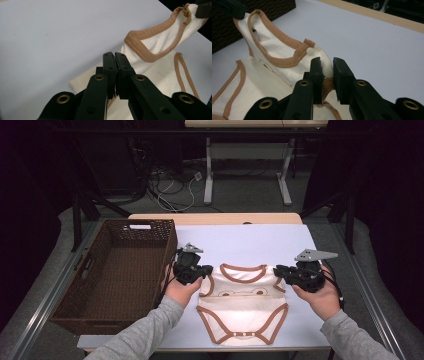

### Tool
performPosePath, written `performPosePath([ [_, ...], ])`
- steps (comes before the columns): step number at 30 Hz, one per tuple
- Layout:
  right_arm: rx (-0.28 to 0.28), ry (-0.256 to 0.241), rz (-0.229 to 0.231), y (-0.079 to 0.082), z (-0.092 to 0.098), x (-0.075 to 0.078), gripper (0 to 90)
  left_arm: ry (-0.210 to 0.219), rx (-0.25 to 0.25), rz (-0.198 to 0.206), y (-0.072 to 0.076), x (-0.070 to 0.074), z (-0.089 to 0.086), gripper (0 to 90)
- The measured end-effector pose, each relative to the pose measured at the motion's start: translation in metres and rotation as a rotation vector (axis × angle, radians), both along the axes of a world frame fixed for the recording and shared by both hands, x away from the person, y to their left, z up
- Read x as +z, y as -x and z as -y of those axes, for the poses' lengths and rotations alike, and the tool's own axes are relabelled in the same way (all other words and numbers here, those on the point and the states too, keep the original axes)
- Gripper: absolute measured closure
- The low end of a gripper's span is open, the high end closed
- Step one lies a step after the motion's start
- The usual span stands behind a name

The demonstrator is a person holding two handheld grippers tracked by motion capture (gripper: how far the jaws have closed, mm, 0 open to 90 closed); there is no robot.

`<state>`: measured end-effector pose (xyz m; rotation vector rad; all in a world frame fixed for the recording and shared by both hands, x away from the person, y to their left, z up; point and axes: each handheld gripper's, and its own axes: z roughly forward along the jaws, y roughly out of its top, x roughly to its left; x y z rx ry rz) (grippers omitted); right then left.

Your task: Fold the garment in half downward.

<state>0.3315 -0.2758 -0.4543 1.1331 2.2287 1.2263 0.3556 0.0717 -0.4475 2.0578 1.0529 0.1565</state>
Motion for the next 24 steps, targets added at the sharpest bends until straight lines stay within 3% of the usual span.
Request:
performPosePath([
  [10,0.001,-0.003,0.006,0.022,0.000,-0.006,78.0,0.035,-0.023,-0.037,0.020,-0.012,-0.005,87.9],
  [24,0.021,-0.013,0.016,0.049,0.000,-0.020,78.0,0.052,-0.050,-0.029,0.047,-0.025,-0.012,87.9],
])
